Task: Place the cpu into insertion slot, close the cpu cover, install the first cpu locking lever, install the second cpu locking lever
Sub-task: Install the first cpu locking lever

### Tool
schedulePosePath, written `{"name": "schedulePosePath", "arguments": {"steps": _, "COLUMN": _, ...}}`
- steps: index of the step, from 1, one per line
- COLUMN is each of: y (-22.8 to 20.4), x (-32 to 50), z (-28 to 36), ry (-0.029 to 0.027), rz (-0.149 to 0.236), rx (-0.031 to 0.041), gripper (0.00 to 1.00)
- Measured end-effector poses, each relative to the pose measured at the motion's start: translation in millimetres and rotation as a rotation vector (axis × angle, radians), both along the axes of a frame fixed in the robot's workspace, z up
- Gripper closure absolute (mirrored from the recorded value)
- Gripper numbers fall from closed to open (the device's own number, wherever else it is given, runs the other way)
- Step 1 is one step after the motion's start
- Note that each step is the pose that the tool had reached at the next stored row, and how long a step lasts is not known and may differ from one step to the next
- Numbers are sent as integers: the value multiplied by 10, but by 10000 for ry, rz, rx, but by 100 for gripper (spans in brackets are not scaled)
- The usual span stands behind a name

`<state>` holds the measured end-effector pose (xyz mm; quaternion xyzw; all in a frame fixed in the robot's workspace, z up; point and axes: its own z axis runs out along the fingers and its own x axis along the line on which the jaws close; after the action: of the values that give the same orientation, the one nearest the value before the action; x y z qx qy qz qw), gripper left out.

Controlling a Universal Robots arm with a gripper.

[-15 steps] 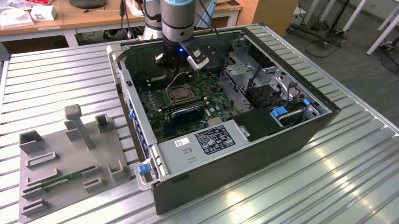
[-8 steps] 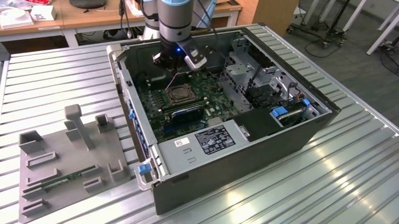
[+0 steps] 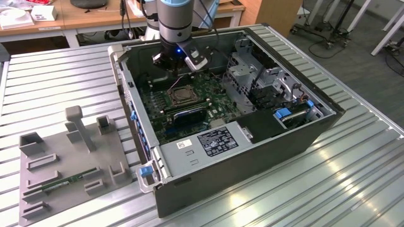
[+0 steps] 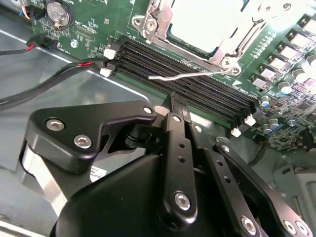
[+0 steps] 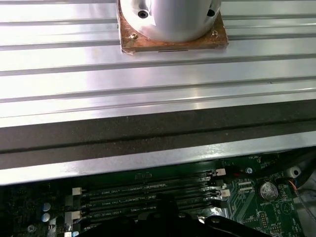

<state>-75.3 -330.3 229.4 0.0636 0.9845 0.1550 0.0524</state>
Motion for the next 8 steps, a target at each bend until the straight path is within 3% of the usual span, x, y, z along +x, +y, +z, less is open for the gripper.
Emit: {"name": "schedulePosePath", "arguments": {"steps": 8, "y": -81, "x": 0, "z": 5, "ry": -62, "rz": -1, "rx": -21, "gripper": 89}}
